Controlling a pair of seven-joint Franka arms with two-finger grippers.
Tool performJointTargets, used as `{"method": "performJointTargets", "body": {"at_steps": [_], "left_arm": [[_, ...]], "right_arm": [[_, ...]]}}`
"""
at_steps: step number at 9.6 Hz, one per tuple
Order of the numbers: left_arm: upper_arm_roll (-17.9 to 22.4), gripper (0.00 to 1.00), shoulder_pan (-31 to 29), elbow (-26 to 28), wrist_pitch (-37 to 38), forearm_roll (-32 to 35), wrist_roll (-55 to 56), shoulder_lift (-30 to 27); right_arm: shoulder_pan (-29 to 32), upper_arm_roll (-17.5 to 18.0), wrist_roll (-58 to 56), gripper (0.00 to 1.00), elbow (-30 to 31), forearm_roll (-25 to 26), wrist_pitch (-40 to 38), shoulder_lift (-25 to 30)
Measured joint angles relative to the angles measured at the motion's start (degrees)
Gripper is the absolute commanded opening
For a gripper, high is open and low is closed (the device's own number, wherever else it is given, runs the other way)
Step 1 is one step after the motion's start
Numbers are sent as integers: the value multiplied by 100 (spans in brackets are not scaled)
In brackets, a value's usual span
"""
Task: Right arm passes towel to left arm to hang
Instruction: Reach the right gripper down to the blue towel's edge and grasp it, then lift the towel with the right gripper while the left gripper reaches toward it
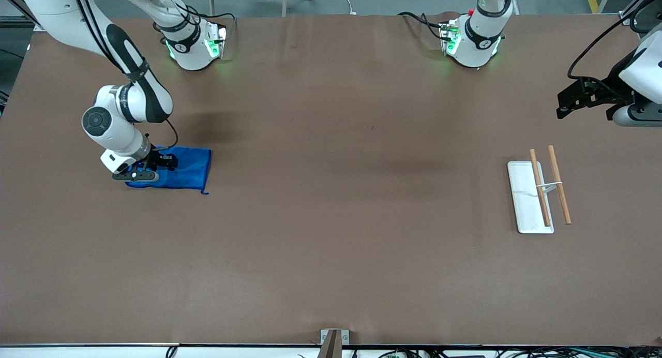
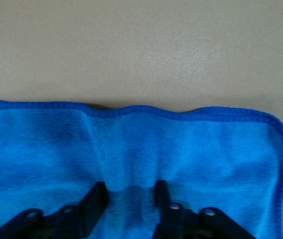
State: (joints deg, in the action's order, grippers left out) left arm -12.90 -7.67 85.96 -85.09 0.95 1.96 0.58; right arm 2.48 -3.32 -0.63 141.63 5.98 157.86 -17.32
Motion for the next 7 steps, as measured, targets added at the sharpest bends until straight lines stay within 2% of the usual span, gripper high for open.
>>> {"method": "performJointTargets", "body": {"at_steps": [1, 3, 7], "left_arm": [[1, 100, 0, 0, 0, 0, 0, 0], [4, 100, -1, 0, 0, -13, 0, 0], [42, 100, -18, -1, 0, -358, 0, 0]], "right_arm": [[24, 0, 81, 0, -22, -5, -129, 30], [23, 74, 274, 0, -359, -4, -1156, 200], [2, 463, 357, 0, -2069, -4, -4033, 776]]}}
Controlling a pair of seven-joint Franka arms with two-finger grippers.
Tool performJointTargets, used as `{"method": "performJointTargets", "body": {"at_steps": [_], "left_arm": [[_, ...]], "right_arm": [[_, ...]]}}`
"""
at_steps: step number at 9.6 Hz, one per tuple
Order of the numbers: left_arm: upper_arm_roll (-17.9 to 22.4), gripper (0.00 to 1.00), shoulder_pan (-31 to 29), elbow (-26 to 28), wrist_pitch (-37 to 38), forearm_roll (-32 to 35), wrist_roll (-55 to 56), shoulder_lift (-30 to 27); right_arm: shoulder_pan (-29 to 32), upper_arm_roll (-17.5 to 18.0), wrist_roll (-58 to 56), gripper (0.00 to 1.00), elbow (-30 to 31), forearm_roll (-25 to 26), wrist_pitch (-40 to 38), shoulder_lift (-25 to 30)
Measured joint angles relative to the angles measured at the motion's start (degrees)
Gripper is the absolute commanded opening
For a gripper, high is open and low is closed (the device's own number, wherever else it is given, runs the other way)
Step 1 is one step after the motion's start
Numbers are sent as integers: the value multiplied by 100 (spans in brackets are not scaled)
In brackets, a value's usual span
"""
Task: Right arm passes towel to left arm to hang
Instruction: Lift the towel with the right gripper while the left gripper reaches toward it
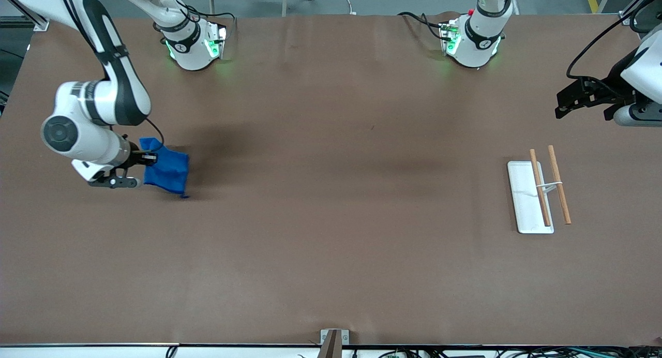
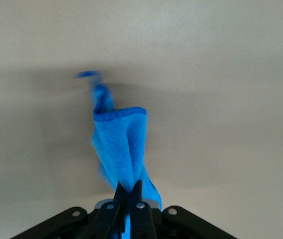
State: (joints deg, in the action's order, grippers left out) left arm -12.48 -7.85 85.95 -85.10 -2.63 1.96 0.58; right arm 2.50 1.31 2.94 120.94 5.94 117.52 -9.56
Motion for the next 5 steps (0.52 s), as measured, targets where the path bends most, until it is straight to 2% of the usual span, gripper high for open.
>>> {"method": "performJointTargets", "body": {"at_steps": [2, 4, 5], "left_arm": [[15, 100, -18, 29, -8, -904, 4, 84], [0, 100, -9, 192, -468, -2277, 3, 561], [-35, 100, 25, 293, -857, -2743, 0, 845]], "right_arm": [[-8, 327, 19, 0, -729, -158, -627, 47], [-26, 794, 63, 0, -1060, -754, -675, 73], [-40, 1046, 113, 0, -1169, -1257, -654, 75]]}}
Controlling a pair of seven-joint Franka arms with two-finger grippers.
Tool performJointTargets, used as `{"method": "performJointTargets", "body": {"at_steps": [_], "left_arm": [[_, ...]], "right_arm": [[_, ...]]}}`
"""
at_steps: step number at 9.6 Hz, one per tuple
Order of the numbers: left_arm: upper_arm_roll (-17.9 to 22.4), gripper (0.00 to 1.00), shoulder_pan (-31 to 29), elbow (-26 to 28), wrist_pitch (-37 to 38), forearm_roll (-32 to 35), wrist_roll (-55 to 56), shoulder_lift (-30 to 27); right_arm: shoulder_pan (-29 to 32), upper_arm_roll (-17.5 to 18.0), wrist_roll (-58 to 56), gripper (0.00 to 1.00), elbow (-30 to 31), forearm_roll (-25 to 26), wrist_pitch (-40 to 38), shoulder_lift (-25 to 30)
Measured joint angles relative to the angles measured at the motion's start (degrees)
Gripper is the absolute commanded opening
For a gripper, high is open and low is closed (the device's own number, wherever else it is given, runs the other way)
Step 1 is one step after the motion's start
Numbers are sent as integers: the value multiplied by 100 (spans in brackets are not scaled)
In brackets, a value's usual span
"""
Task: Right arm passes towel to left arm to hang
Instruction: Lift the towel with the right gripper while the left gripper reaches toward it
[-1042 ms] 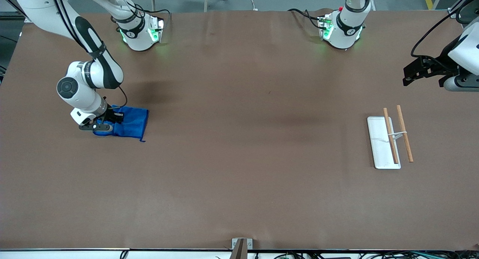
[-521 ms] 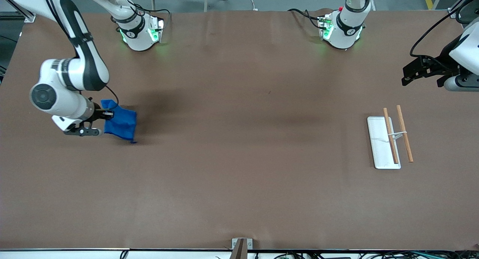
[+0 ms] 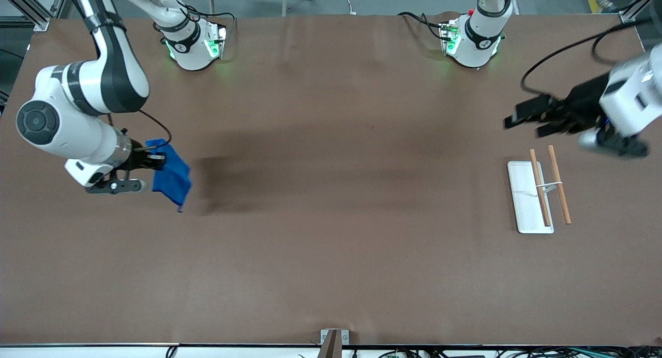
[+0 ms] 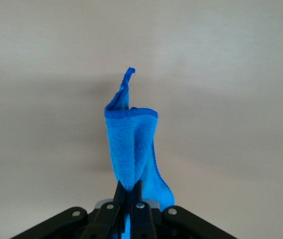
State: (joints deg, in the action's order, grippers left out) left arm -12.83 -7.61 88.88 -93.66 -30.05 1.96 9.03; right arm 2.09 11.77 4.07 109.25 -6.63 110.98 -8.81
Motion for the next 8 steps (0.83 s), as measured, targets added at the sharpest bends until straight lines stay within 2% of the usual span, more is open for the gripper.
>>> {"method": "performJointTargets", "body": {"at_steps": [3, 5, 7, 8], "left_arm": [[-228, 100, 41, 422, -340, -1542, -161, 448], [-290, 100, 90, 1072, -740, -2866, -793, 640], [-360, 100, 381, 1668, -1008, -4335, -1524, 939], [-374, 100, 595, 1791, -1069, -4947, -1771, 1132]], "right_arm": [[-66, 660, 18, 0, -212, -1753, 408, 0], [-116, 1130, 38, 0, -211, -2616, 1007, -93], [-232, 1494, 37, 0, -212, -3726, 1641, -321], [-272, 1712, 32, 0, -228, -4330, 1964, -392]]}}
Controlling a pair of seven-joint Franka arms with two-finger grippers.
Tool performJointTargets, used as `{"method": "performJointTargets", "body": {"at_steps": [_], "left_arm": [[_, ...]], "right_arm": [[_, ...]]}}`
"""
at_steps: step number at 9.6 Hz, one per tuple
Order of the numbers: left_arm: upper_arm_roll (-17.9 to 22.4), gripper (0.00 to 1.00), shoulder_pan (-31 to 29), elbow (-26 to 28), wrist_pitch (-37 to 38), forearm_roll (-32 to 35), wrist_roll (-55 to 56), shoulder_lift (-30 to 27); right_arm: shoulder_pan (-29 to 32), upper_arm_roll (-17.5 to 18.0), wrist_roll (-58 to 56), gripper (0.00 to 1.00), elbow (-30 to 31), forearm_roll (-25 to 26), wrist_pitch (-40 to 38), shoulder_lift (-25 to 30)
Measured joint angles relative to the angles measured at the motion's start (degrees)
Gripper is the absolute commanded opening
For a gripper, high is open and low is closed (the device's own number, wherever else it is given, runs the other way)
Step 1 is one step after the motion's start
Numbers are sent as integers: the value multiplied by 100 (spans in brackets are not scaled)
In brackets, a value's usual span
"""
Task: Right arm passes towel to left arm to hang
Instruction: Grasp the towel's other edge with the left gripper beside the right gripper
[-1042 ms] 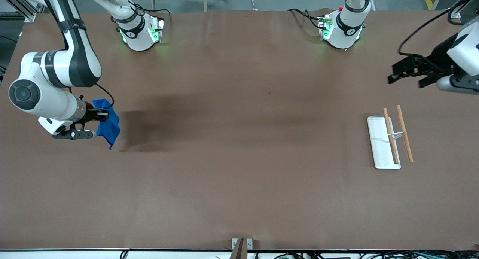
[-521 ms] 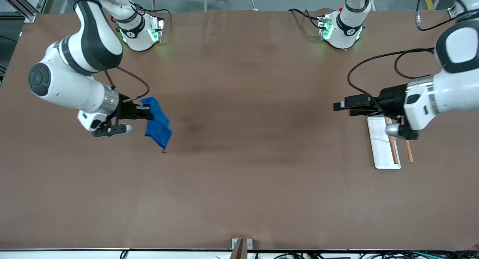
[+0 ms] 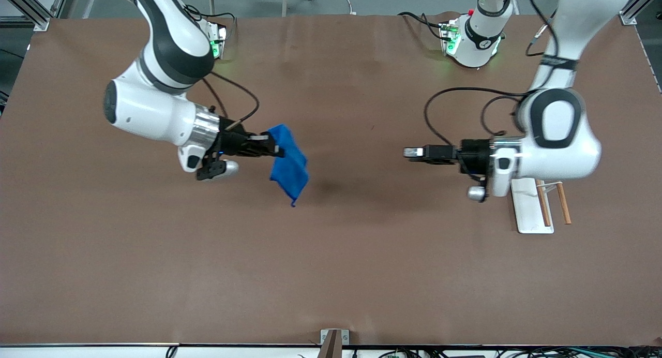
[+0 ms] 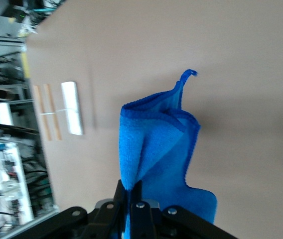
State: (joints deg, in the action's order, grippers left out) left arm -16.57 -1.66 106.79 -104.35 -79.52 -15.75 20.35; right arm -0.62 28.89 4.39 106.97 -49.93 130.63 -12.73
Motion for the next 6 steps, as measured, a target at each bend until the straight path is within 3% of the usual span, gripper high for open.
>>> {"method": "performJointTargets", "body": {"at_steps": [3, 6], "left_arm": [[-114, 94, 278, 93, -21, -1134, -1568, 785], [-269, 89, 266, 96, 471, -1677, -2272, 1435]], "right_arm": [[-42, 583, 14, 0, -225, -1302, 742, -173], [-110, 845, 14, 0, -545, -2046, 1150, -363]]}}
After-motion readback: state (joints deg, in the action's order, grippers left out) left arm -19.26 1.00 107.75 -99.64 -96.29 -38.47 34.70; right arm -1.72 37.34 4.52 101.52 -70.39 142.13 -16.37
